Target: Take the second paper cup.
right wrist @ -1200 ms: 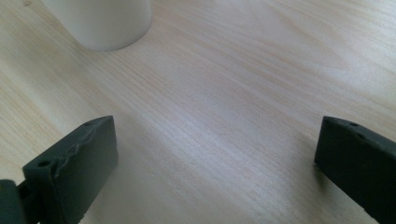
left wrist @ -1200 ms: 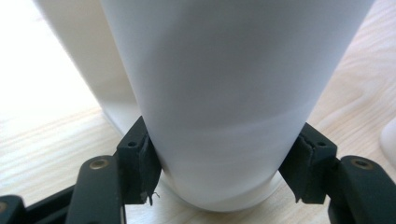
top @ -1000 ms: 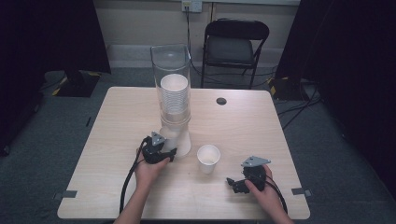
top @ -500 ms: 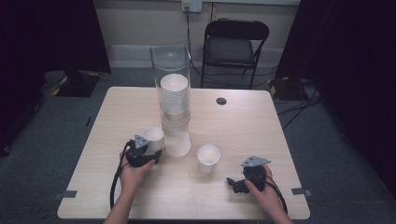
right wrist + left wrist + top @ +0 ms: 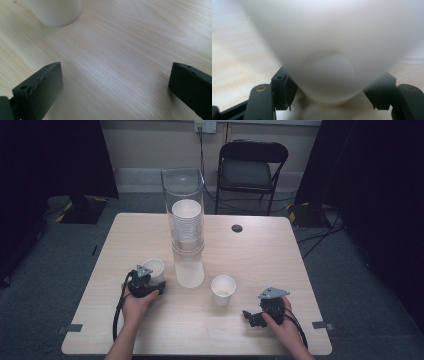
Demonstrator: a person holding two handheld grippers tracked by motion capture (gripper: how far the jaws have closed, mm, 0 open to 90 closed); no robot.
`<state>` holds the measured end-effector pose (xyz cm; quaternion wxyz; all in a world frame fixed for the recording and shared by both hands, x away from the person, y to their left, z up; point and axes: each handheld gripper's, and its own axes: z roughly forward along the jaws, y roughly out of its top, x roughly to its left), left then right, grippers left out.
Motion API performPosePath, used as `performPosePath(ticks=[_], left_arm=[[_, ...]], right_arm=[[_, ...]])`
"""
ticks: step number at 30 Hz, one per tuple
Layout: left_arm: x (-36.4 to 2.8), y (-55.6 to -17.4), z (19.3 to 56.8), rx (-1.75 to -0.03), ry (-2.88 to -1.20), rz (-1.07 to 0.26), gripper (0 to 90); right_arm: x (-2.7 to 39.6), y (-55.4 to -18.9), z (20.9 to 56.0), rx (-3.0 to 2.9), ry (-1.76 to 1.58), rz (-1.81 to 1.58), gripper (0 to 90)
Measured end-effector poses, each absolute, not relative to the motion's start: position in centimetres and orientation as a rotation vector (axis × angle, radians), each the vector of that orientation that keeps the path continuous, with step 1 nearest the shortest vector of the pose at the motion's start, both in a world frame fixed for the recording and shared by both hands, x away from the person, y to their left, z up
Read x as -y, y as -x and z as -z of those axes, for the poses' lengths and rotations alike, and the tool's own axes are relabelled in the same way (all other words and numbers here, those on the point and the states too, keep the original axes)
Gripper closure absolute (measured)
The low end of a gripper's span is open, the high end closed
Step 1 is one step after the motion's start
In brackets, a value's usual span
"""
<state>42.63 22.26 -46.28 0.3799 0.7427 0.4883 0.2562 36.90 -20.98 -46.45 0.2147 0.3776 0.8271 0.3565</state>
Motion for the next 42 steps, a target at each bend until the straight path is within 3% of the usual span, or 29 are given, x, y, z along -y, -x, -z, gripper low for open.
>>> performPosePath(ticks=[3,7,17,33,42], left_arm=[[-22.4,-42.5,46.4,-1.228,-1.902,-0.656,31.9],[-22.6,-42.1,46.4,-1.225,-1.928,-0.646,21.9],[-26.1,-38.0,46.9,-1.107,-2.017,-0.593,15.9],[-28.2,-34.0,47.6,-0.976,-2.058,-0.536,13.9],[-27.7,-33.9,47.7,-0.927,-2.119,-0.505,0.0]], right_arm=[[21.0,-36.9,46.4,-2.293,-1.049,-0.986,0.0],[21.0,-36.9,46.4,-2.293,-1.049,-0.986,0.0],[21.0,-36.9,46.4,-2.293,-1.048,-0.986,0.0],[21.0,-36.9,46.4,-2.294,-1.047,-0.986,0.0],[21.0,-36.9,46.4,-2.297,-1.042,-0.989,0.0]])
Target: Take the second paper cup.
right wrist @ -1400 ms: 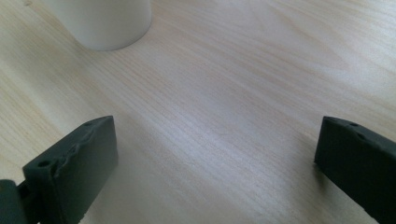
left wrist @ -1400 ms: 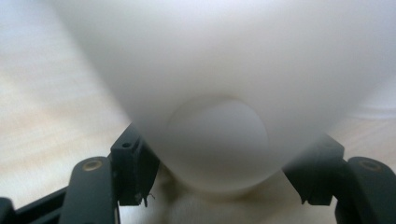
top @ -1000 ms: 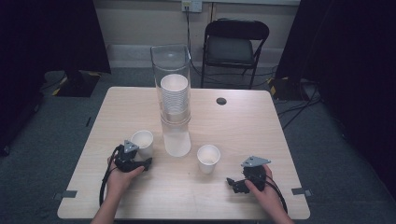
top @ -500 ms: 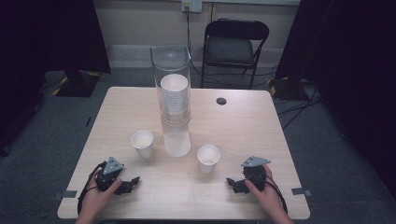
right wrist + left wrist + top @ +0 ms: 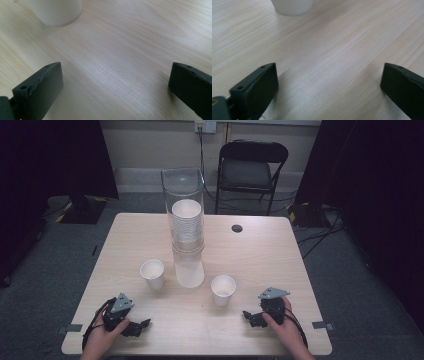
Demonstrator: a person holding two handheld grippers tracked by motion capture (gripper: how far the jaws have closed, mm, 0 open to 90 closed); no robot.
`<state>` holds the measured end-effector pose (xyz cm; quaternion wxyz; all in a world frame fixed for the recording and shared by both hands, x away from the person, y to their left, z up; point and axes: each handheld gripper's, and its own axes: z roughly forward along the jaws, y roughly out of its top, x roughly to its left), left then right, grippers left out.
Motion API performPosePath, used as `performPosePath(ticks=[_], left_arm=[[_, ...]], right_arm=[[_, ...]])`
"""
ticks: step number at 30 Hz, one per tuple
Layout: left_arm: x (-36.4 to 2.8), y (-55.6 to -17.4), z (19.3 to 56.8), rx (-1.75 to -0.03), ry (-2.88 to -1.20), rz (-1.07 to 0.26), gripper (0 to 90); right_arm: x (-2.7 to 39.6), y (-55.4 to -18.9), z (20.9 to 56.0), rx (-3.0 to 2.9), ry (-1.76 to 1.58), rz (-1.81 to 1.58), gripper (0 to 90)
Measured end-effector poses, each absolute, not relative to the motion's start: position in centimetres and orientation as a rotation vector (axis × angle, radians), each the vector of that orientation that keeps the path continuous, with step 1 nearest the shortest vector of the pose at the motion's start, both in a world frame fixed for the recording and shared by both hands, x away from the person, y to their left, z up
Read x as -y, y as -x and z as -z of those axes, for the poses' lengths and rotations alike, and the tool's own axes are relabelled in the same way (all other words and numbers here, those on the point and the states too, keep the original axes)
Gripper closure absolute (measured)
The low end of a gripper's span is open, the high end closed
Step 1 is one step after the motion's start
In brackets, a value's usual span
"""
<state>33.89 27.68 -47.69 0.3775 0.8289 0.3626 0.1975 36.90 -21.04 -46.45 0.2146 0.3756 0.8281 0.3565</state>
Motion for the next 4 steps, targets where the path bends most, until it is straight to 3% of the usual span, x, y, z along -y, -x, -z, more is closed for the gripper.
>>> performPosePath(ticks=[4], left_arm=[[-27.68,-33.89,47.68,-0.927,-2.119,-0.504,0.0]], right_arm=[[21.13,-36.86,46.42,-2.3,-1.045,-0.987,0.0]])
